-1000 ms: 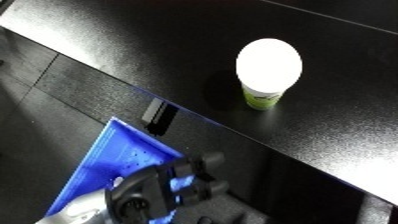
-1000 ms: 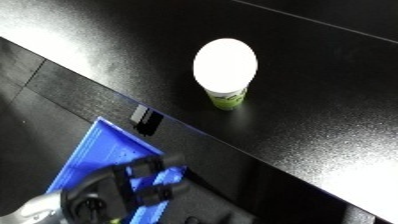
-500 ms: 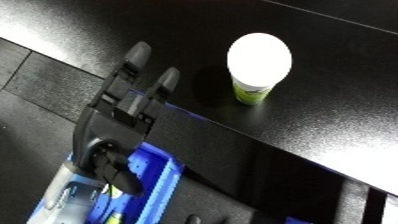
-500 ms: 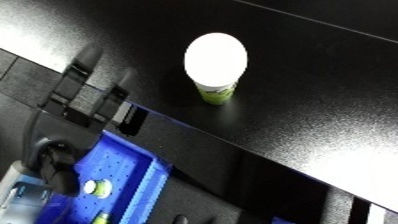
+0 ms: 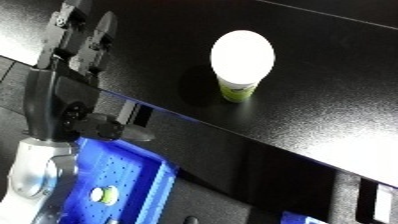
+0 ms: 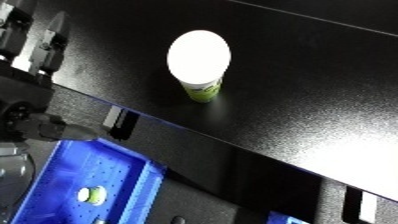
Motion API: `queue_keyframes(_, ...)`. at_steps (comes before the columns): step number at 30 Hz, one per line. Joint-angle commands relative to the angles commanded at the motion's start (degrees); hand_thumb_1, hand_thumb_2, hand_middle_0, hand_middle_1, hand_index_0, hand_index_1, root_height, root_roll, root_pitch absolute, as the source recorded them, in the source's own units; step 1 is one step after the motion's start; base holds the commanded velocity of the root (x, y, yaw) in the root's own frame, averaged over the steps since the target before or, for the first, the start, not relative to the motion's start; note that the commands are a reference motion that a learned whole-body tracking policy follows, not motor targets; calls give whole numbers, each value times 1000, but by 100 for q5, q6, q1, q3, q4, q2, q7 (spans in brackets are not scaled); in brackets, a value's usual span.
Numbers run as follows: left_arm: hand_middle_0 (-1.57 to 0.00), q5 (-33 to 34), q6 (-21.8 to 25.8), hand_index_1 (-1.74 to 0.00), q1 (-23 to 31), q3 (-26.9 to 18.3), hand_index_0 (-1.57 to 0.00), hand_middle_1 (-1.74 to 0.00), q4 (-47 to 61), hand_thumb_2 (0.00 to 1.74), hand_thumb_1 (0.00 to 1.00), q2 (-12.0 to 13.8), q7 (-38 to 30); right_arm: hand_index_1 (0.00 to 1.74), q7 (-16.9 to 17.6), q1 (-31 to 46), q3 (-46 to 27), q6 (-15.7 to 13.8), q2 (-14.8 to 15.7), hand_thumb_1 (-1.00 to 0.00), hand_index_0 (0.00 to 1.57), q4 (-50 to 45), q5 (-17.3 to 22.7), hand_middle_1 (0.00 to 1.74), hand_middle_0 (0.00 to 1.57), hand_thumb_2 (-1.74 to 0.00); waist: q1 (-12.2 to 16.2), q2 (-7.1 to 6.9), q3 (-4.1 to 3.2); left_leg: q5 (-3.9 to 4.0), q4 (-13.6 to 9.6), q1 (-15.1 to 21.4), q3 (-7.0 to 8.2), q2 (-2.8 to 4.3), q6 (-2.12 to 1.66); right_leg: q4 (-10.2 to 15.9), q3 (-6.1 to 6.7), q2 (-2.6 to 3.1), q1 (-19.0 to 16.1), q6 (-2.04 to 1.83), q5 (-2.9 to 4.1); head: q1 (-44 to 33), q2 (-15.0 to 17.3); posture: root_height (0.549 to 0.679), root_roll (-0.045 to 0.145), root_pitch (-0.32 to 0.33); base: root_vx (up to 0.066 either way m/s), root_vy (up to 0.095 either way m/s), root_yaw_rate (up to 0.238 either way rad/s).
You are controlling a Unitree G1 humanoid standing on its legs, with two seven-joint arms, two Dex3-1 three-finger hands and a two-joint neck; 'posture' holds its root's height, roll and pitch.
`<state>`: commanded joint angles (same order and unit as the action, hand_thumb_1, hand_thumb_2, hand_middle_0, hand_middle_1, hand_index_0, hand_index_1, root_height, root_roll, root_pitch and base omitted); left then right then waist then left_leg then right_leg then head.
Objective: Pick up the object and place it into the box
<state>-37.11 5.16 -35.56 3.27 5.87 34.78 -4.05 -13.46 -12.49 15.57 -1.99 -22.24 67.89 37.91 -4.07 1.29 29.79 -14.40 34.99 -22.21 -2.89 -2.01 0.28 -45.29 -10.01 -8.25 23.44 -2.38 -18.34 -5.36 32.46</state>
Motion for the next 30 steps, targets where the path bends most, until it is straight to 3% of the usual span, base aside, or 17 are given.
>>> queue_keyframes(6, 0, 361, -246, 0, -531, 408, 0, 0, -509, 0, 0, 251, -351, 0, -93, -94, 66, 24, -88, 0, 0, 42, 45, 0, 0, 0, 171, 4, 0, -42, 129, -40, 92, 59, 12, -74, 94, 33, 77, -7, 8, -140, -69, 636, 28, -6, 34, 19, -100)
queue_keyframes(11, 0, 368, -429, 0, -848, 708, 0, 0, -876, 0, 0, 313, -401, 0, -110, -172, 115, 41, -100, 0, 0, 42, 26, 0, 0, 0, 262, -20, 0, -86, 212, -40, 144, 99, 24, -115, 152, 62, 97, -7, -1, -232, -89, 635, 27, -10, 34, 17, -85)
queue_keyframes(30, 0, 447, -921, 0, -1732, 1797, 0, 0, -2069, 0, 0, -246, -273, 0, 3, -439, 286, 279, 26, 0, 0, 35, -23, 0, 0, 0, 573, -169, 0, -218, 398, 28, 311, 211, 69, -208, 302, 163, 135, -32, -20, -946, -145, 633, 22, -25, 12, 8, -60)
